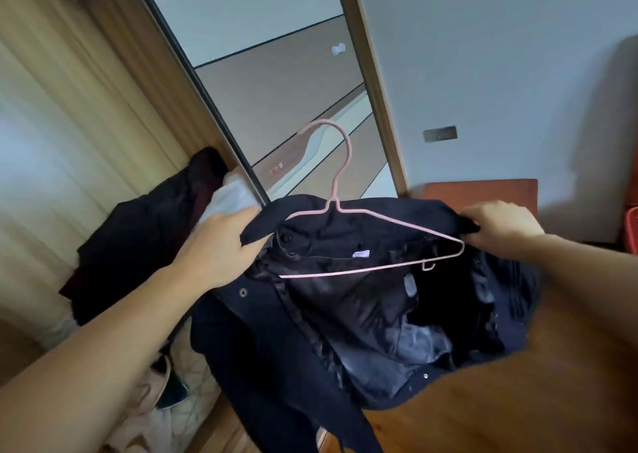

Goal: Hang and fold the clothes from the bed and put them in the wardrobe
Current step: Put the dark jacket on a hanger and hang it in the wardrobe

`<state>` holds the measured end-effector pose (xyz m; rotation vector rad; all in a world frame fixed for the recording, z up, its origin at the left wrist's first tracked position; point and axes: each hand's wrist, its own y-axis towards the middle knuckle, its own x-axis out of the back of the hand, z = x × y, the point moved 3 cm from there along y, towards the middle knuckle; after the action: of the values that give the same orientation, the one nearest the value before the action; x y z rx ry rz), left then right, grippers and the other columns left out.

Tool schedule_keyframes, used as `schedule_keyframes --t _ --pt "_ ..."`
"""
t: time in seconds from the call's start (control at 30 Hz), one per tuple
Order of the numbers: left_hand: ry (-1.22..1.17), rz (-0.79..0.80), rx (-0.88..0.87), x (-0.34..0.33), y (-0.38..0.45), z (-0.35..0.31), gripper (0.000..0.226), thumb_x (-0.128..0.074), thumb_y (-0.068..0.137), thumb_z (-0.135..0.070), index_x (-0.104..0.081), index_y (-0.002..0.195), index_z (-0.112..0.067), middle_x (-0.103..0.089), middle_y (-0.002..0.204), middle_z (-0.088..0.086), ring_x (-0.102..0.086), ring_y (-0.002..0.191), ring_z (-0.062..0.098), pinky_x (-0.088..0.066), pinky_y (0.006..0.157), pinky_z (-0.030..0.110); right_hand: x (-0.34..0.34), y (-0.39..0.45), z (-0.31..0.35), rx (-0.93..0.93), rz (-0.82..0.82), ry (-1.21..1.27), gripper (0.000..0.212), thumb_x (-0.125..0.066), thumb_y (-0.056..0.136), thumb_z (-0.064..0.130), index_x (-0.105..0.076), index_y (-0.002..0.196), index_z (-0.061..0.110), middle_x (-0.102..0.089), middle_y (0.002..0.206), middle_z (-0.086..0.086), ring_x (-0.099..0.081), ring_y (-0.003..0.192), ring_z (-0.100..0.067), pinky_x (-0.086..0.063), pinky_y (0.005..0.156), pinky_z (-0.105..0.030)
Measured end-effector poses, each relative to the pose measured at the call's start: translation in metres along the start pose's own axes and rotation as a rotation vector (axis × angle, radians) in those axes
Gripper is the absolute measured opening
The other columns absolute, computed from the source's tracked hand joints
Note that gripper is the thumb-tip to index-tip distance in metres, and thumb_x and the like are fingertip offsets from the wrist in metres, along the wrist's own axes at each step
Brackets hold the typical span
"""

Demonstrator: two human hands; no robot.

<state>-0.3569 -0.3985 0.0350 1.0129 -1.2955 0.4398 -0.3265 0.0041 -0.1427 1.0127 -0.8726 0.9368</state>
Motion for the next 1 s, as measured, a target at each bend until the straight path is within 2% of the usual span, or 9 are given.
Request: schedule_keyframes --t 0.1,0.23,0.4,0.5,0.6,0.67,0.77,0.9,1.0 --pt "-0.005 -0.014 0.072 -0.018 0.004 0.008 0.034 -0.057 0.094 -0.036 -0.040 0.066 -0.024 -0.046 0.051 -0.003 -0.042 0.044 0.015 -0.030 0.045 0.028 0.023 0.013 0.012 -0.034 -0.012 -0.005 0.008 -0.059 0.072 0.031 -0.054 0.068 0.028 -0.067 0.082 -0.002 -0.059 0.072 -0.030 -0.039 0.061 -0.030" --pt "-0.009 -0.038 0.072 -0.037 0.010 0.005 0.035 -0.057 0.091 -0.041 -0.040 0.062 -0.032 -0.043 0.048 -0.005 -0.043 0.044 0.012 -0.026 0.044 0.026 0.053 0.027 0.043 -0.021 -0.035 -0.087 0.022 -0.056 0.069 0.026 -0.059 0.091 0.024 -0.064 0.085 -0.006 -0.056 0.073 -0.030 -0.044 0.062 -0.031" --pt "-0.147 -0.040 0.184 -0.048 0.022 -0.009 0.042 -0.054 0.091 -0.050 -0.044 0.059 -0.024 -0.049 0.051 -0.008 -0.048 0.049 0.012 -0.030 0.045 0.027 0.081 0.032 0.110 0.000 -0.064 -0.073 0.029 -0.051 0.075 0.026 -0.043 0.102 0.017 -0.061 0.091 -0.011 -0.047 0.072 -0.030 -0.036 0.063 -0.034" --pt "-0.209 -0.080 0.250 -0.029 0.029 -0.003 0.042 -0.056 0.091 -0.048 -0.053 0.061 -0.018 -0.052 0.053 -0.006 -0.051 0.053 0.013 -0.031 0.045 0.024 0.088 0.020 0.134 0.149 0.078 0.014 0.050 -0.054 0.075 0.048 -0.045 0.116 0.021 -0.058 0.088 -0.002 -0.051 0.075 -0.026 -0.043 0.065 -0.034" --pt "-0.291 -0.107 0.237 -0.001 0.028 0.012 0.041 -0.056 0.091 -0.048 -0.067 0.078 -0.011 -0.066 0.069 0.005 -0.062 0.069 0.024 -0.047 0.058 0.036 0.113 0.016 0.132 0.231 0.199 0.092 0.074 -0.050 0.061 0.079 -0.054 0.113 0.026 -0.063 0.086 0.007 -0.059 0.081 -0.020 -0.051 0.075 -0.035" --pt "-0.336 -0.141 0.197 0.011 0.030 0.014 0.043 -0.058 0.090 -0.047 -0.066 0.083 -0.006 -0.068 0.077 0.014 -0.064 0.076 0.031 -0.050 0.066 0.042 0.135 0.029 0.131 0.235 0.097 0.107 0.061 -0.052 0.065 0.079 -0.062 0.098 0.029 -0.056 0.077 0.013 -0.056 0.078 -0.017 -0.045 0.070 -0.031" --pt "-0.378 -0.164 0.156 0.018 0.031 0.008 0.047 -0.055 0.082 -0.062 -0.069 0.083 -0.017 -0.070 0.077 0.005 -0.066 0.076 0.025 -0.054 0.071 0.044 0.148 0.042 0.150 0.318 0.056 0.186 0.033 -0.063 0.077 0.061 -0.067 0.084 0.029 -0.056 0.077 0.011 -0.057 0.076 -0.014 -0.041 0.065 -0.027" --pt "-0.428 -0.204 0.095 0.015 0.034 0.007 0.036 -0.063 0.088 -0.046 -0.069 0.089 -0.010 -0.069 0.080 0.013 -0.065 0.077 0.029 -0.049 0.069 0.046 0.143 0.038 0.199 0.359 0.356 0.583 0.033 -0.064 0.086 0.048 -0.061 0.068 0.020 -0.054 0.057 0.009 -0.051 0.052 -0.010 -0.040 0.053 -0.017" --pt "-0.482 -0.125 0.109 0.003 0.028 0.016 0.025 -0.057 0.095 -0.036 -0.069 0.092 -0.014 -0.067 0.080 0.013 -0.062 0.076 0.024 -0.042 0.065 0.038 0.140 0.033 0.226 0.298 0.650 0.700 0.035 -0.058 0.093 0.041 -0.063 0.071 0.014 -0.043 0.051 0.004 -0.033 0.044 -0.013 -0.030 0.042 -0.021"
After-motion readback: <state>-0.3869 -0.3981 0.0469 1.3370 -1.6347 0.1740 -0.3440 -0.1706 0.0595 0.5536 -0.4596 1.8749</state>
